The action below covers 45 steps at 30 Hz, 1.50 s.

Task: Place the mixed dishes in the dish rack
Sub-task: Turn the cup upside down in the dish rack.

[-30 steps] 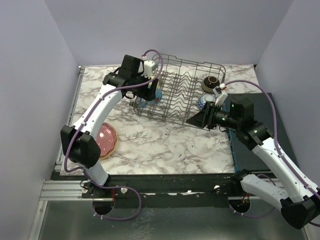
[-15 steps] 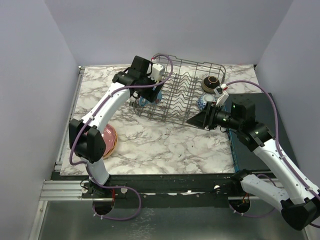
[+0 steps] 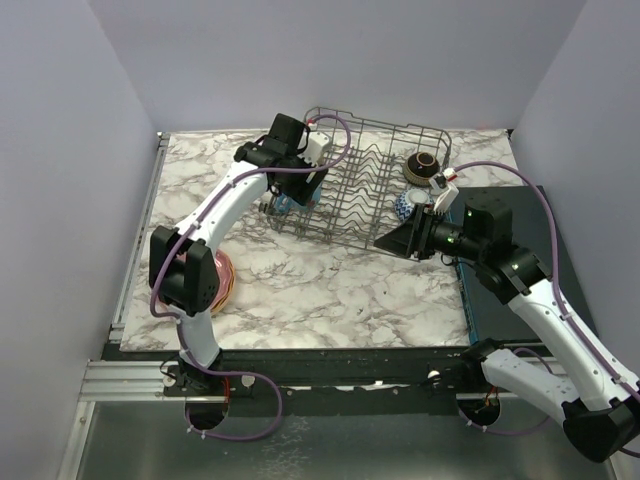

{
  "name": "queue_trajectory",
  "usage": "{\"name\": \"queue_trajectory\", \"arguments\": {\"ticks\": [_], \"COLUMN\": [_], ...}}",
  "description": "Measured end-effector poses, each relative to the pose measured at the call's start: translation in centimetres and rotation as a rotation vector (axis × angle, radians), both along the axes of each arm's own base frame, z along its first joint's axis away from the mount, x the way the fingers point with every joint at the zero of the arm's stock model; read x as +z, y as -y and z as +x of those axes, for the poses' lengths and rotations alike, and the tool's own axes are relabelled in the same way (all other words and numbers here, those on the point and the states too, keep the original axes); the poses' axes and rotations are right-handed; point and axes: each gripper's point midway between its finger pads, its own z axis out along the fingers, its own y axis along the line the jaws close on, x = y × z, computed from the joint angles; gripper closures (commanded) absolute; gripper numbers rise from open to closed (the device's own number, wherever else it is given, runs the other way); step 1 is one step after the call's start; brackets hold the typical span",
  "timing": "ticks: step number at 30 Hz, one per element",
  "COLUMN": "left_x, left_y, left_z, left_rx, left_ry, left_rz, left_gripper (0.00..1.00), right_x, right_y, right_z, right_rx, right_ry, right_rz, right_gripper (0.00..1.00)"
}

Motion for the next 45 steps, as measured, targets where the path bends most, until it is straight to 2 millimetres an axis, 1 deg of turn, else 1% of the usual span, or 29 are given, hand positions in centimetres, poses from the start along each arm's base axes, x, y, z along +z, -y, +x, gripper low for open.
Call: {"name": "queue_trajectory", "arguments": {"ticks": [9,17,20,25,32,43,45], "left_x": [-1.9,-2.9,-3.5,-4.7,-5.4,-7.9,-8.0], "left_y": [0.2,0.0,0.0,-0.1,-0.1,-0.2,-0.2], "left_z": [0.7,0.9,1.0,1.1,1.2,1.6,1.7], "left_rx": [-0.004,0.000,-0.001,-0.005,-0.010,-0.003,-0.003], "left_ry": [-0.032,-0.044,-0.054,-0.076,-0.087,-0.127,-0.129], "left_rz": [0.026,0.047,0.057,0.075,0.086,0.122,0.123], "left_gripper": [1.00,1.00,1.00,1.00,1.00,1.00,1.00], "right_x": [-0.4,-0.5,-0.6,-1.2,-1.6,-2.4,-2.5], "right_y": [0.0,0.0,0.0,0.0,-0.1,-0.2,-0.2], "right_z": [-0.1,0.0,0.0,0.0,0.1,0.3,0.3], "right_rx": [-0.002,-0.003,-0.003,-0.005,-0.007,-0.008,-0.008], "right_ry": [-0.013,-0.017,-0.019,-0.037,-0.048,-0.069,-0.071], "right_rz": [-0.001,-0.002,-0.002,-0.006,-0.008,-0.016,-0.017], "right_gripper": [0.52,0.52,0.52,0.52,0.52,0.52,0.52]}}
